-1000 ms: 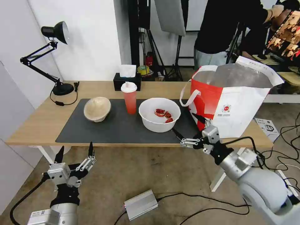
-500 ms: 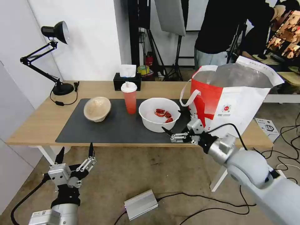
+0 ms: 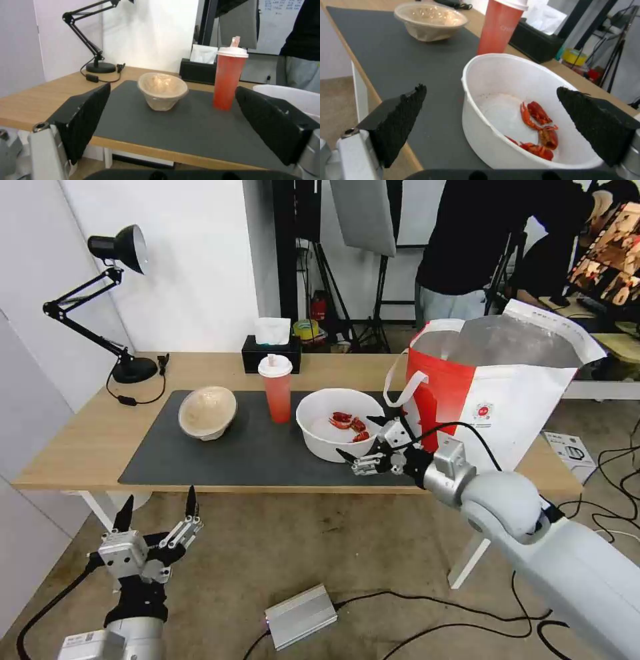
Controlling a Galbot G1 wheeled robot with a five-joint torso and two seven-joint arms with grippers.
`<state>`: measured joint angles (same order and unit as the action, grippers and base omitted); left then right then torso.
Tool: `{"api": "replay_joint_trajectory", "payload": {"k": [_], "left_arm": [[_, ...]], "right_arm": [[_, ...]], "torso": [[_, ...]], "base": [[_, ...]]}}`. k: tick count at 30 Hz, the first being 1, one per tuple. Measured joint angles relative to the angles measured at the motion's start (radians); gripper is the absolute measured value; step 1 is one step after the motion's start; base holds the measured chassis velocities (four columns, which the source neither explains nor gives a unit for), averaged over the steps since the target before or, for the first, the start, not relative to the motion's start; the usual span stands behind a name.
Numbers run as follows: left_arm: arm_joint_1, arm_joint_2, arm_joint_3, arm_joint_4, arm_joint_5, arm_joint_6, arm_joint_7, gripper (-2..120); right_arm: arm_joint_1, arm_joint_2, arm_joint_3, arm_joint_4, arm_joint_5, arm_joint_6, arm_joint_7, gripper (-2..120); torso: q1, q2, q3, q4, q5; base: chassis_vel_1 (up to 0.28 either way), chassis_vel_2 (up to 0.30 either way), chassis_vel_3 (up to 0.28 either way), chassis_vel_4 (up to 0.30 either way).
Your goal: Pick up the trash from the table and place it into the takeout bag.
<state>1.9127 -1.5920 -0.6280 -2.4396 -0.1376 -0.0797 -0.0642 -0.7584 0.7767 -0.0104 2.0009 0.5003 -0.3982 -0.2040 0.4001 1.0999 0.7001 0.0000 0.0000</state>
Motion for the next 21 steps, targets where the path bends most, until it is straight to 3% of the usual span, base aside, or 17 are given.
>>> {"api": "replay_joint_trajectory", "payload": {"k": [21], "left_arm": [[-0.009, -0.001, -0.001, 0.013, 0.004, -0.008, -0.002, 100]], "right_arm": [[0.272, 0.029, -0.213, -0.142, -0.004, -0.027, -0.062, 100]], "torso": [[0.0, 0.0, 0.0, 0.0, -0.0001]], "base": [[0.0, 0.0, 0.0, 0.0]]}}
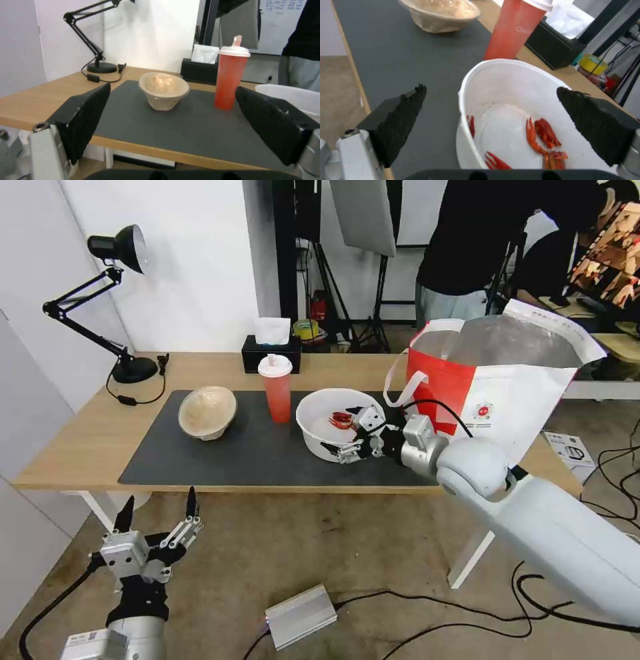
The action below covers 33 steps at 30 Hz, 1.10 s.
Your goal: Pick up the trash from the table and place it into the takeout bag.
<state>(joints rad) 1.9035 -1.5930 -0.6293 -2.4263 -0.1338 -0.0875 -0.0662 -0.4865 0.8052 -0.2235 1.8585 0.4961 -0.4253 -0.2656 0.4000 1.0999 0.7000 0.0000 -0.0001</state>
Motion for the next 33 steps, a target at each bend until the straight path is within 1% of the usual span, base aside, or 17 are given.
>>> {"api": "replay_joint_trajectory", "payload": {"k": [4, 9, 15, 26, 33], "left_arm": [[-0.001, 0.0, -0.001, 0.001, 0.0, -0.005, -0.001, 100], [0.0, 0.0, -0.001, 0.002, 0.0, -0.007, -0.001, 100], [-0.004, 0.0, 0.001, 0.012, 0.001, -0.008, -0.002, 100], [-0.007, 0.0, 0.003, 0.02, 0.002, -0.009, -0.002, 100], [-0.007, 0.0, 0.003, 0.021, 0.004, -0.009, -0.002, 100]], "right_arm": [[0.045, 0.023, -0.039, -0.036, -0.02, -0.005, -0.008, 100], [0.069, 0.041, -0.063, -0.059, -0.044, -0.017, -0.017, 100], [0.092, 0.046, -0.091, -0.075, -0.053, -0.041, -0.04, 100], [0.129, 0.066, -0.132, -0.124, -0.079, -0.057, -0.07, 100], [0.149, 0.081, -0.15, -0.136, -0.104, -0.107, -0.096, 100]], "torso": [[0.0, 0.0, 0.0, 0.0, 0.0001], [0.0, 0.0, 0.0, 0.0, 0.0001], [0.0, 0.0, 0.0, 0.0, 0.0001], [0.0, 0.0, 0.0, 0.0, 0.0001], [0.0, 0.0, 0.0, 0.0, 0.0]], "base": [[0.0, 0.0, 0.0, 0.0], [0.0, 0.0, 0.0, 0.0], [0.0, 0.0, 0.0, 0.0], [0.0, 0.0, 0.0, 0.0], [0.0, 0.0, 0.0, 0.0]]}}
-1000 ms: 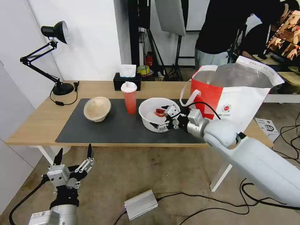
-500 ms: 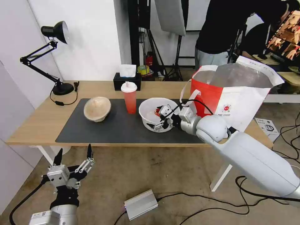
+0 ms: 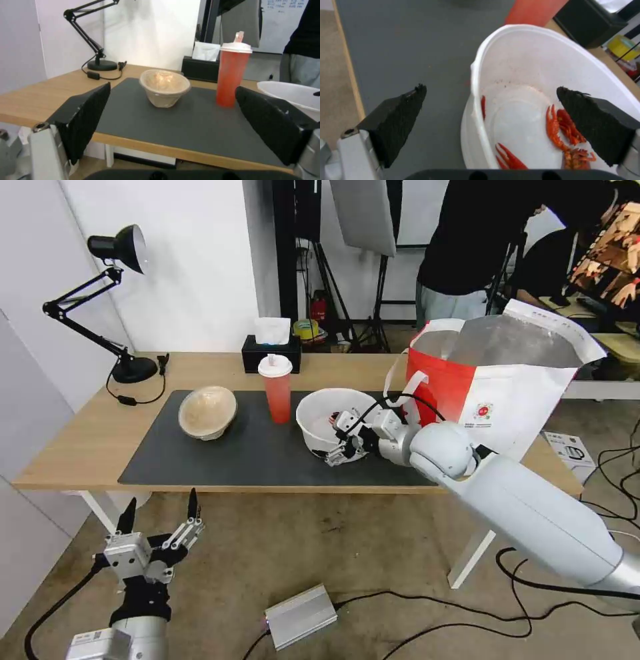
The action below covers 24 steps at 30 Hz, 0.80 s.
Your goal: Pick up the trash from the table and place it into the takeout bag.
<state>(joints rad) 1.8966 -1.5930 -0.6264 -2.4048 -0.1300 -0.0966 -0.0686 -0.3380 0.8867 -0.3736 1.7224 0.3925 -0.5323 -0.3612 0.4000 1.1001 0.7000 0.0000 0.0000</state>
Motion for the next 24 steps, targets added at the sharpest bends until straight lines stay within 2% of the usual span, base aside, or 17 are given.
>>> {"api": "replay_joint_trajectory", "payload": {"k": [24], "left_arm": [[0.012, 0.0, 0.0, -0.003, 0.004, -0.004, -0.001, 100]], "right_arm": [[0.01, 0.042, -0.026, -0.028, -0.034, -0.057, -0.006, 100]], "torso": [[0.0, 0.0, 0.0, 0.0, 0.0]], "base": [[0.0, 0.0, 0.0, 0.0]]}}
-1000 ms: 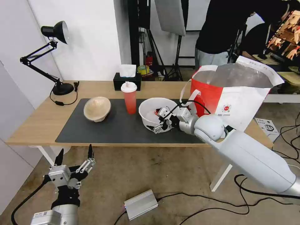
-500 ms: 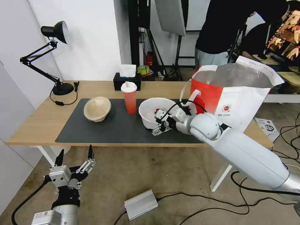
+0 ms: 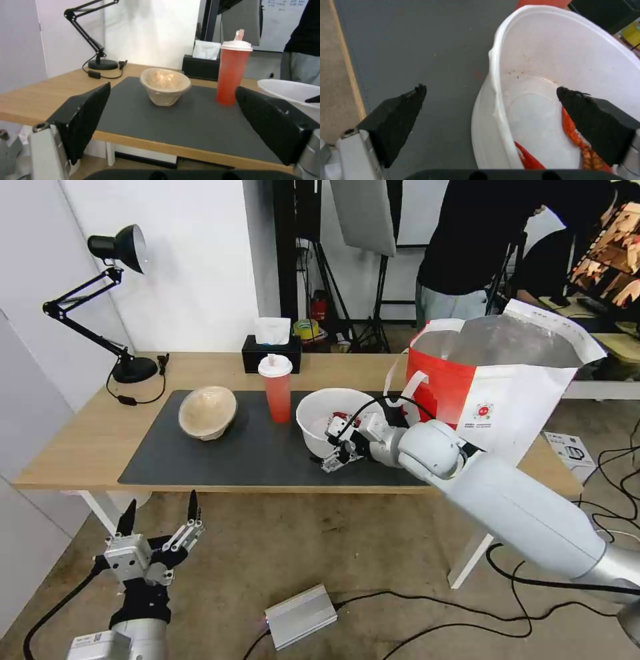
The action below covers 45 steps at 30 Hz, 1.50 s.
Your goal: Pick up the trash from the table and place it into the takeout bag.
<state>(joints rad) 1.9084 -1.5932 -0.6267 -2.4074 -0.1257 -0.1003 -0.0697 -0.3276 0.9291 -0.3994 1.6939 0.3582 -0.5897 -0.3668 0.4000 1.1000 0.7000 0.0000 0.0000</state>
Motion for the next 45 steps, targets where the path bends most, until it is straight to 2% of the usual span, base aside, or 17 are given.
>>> {"api": "replay_joint_trajectory", "payload": {"k": [4, 6, 7, 10, 11, 12, 15, 16, 19, 21, 24, 28, 32, 45], "left_arm": [[0.002, 0.0, -0.001, 0.0, 0.0, 0.0, 0.0, 100], [0.002, 0.0, -0.001, 0.001, 0.001, 0.0, 0.0, 100], [0.002, 0.0, -0.001, 0.001, 0.001, 0.0, 0.0, 100], [0.001, 0.0, 0.001, 0.003, 0.005, 0.0, 0.0, 100], [0.001, -0.001, 0.001, 0.003, 0.006, -0.002, -0.001, 100], [0.001, -0.001, 0.001, 0.003, 0.006, -0.002, -0.001, 100], [0.0, -0.001, 0.001, 0.003, 0.007, -0.002, -0.001, 100], [0.0, -0.001, 0.001, 0.003, 0.007, -0.002, -0.001, 100], [-0.003, -0.001, 0.002, 0.005, 0.007, -0.003, -0.001, 100], [-0.004, -0.001, 0.002, 0.007, 0.007, -0.003, -0.001, 100], [-0.007, -0.001, 0.003, 0.011, 0.007, -0.005, -0.002, 100], [-0.008, -0.001, 0.003, 0.013, 0.007, -0.006, -0.002, 100], [-0.011, -0.001, 0.003, 0.016, 0.007, -0.01, -0.002, 100], [-0.013, -0.001, 0.007, 0.025, 0.011, -0.025, -0.002, 100]], "right_arm": [[-0.004, 0.011, 0.001, -0.009, -0.001, -0.002, 0.003, 100], [-0.003, 0.019, 0.001, -0.022, 0.0, -0.003, 0.008, 92], [-0.003, 0.019, 0.001, -0.022, 0.0, -0.003, 0.008, 92], [0.0, 0.026, 0.001, -0.039, 0.004, -0.003, 0.009, 82], [0.0, 0.027, 0.0, -0.043, 0.006, -0.002, 0.009, 75], [0.0, 0.027, 0.0, -0.043, 0.006, -0.002, 0.009, 75], [0.0, 0.032, -0.005, -0.048, 0.007, -0.001, 0.01, 59], [0.0, 0.032, -0.005, -0.048, 0.007, -0.001, 0.01, 59], [0.006, 0.039, -0.015, -0.053, 0.012, 0.0, 0.013, 44], [0.007, 0.041, -0.016, -0.054, 0.015, 0.0, 0.015, 41], [0.014, 0.042, -0.02, -0.06, 0.03, 0.0, 0.02, 25], [0.016, 0.042, -0.021, -0.062, 0.035, 0.0, 0.023, 17], [0.02, 0.043, -0.022, -0.064, 0.042, 0.0, 0.031, 0], [0.017, 0.032, -0.019, -0.056, 0.057, 0.002, 0.049, 0]], "torso": [[0.0, 0.0, 0.0, 0.0, 0.0], [0.0, 0.0, 0.0, 0.0001, 0.0], [0.0, 0.0, 0.0, 0.0001, 0.0], [0.0, 0.0, 0.0, 0.0, 0.0], [0.0, 0.0, 0.0, 0.0, 0.0], [0.0, 0.0, 0.0, 0.0, 0.0], [0.0, 0.0, 0.0, -0.0001, 0.0], [0.0, 0.0, 0.0, -0.0001, 0.0], [0.0, 0.0, 0.0, 0.0001, 0.0], [0.0, 0.0, 0.0, 0.0, 0.0], [0.0, 0.0, 0.0, 0.0, 0.0], [0.0, 0.0, 0.0, -0.0001, 0.0], [0.0, 0.0, 0.0, 0.0, 0.0], [0.0, 0.0, 0.0, 0.0002, 0.0001]], "base": [[0.0, 0.0, 0.0, 0.0], [0.0, 0.0, 0.0, 0.0], [0.0, 0.0, 0.0, 0.0], [0.0, 0.0, 0.0, 0.0], [0.0, 0.0, 0.0, 0.0], [0.0, 0.0, 0.0, 0.0], [0.0, 0.0, 0.0, 0.0], [0.0, 0.0, 0.0, 0.0], [0.0, 0.0, 0.0, 0.0], [0.0, 0.0, 0.0, 0.0], [0.0, 0.0, 0.0, 0.0], [0.0, 0.0, 0.0, 0.0], [0.0, 0.0, 0.0, 0.0], [0.0, 0.0, 0.0, 0.0]]}}
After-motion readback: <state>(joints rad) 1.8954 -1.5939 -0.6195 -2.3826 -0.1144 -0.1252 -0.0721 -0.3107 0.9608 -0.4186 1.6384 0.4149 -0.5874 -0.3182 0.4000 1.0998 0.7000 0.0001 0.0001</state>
